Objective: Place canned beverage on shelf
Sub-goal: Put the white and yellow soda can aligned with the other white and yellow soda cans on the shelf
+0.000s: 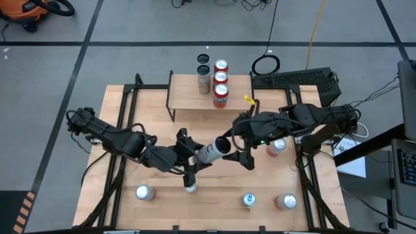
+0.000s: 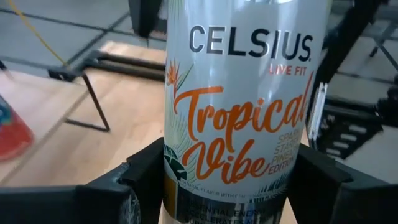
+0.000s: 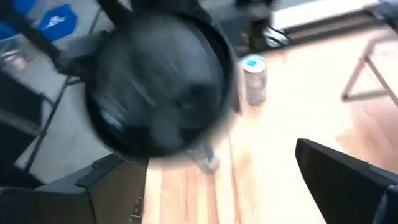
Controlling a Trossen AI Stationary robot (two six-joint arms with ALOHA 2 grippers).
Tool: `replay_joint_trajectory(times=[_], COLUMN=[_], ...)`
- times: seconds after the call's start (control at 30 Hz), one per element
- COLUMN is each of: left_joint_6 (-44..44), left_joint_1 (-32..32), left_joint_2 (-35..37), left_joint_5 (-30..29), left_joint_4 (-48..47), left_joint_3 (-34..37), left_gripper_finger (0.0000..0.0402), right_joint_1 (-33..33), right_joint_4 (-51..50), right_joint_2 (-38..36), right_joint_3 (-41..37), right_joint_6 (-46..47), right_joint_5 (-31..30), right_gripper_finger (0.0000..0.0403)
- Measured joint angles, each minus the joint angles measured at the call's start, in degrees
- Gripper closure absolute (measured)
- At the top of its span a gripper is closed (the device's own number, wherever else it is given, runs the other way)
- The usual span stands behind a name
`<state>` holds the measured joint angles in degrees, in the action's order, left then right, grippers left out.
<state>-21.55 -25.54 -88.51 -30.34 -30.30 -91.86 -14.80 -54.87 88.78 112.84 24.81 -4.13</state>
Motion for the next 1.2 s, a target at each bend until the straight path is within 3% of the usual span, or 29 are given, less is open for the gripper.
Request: replay_joint_trajectory(times=[0.23, 0.47, 0.6, 0.83, 1.2], left_joint_6=[1.6, 2.54, 2.58, 2.51, 2.89], left_joint_1=[-0.02, 0.0, 0.0, 0.01, 0.8], left_joint_2=[0.09, 0.37, 0.36, 0.33, 0.28], left_joint_5=[-7.92, -17.12, -20.8, -23.35, -23.3], left_joint_4=[0.25, 0.17, 0.03, 1.25, 2.87], left_joint_3=[-4.73, -8.75, -9.42, -9.7, -9.7], left_gripper_finger=[0.0147, 0.0147, 0.0147, 0.0147, 0.0147], right_joint_1=[-3.55, -4.95, -4.81, -3.79, -1.15], right_joint_4=[2.83, 27.08, 33.93, 37.65, 40.52], right_joint_2=[-0.26, -0.28, -0.05, 0.2, 0.36], right_joint_3=[-2.86, -6.84, -7.21, -7.26, -7.26], right_joint_6=[9.87, 9.37, 7.13, 1.0, -5.65], right_joint_5=[-11.12, -22.04, -26.08, -30.59, -28.08], right_gripper_finger=[0.0019, 0.0019, 0.0019, 0.0019, 0.0019])
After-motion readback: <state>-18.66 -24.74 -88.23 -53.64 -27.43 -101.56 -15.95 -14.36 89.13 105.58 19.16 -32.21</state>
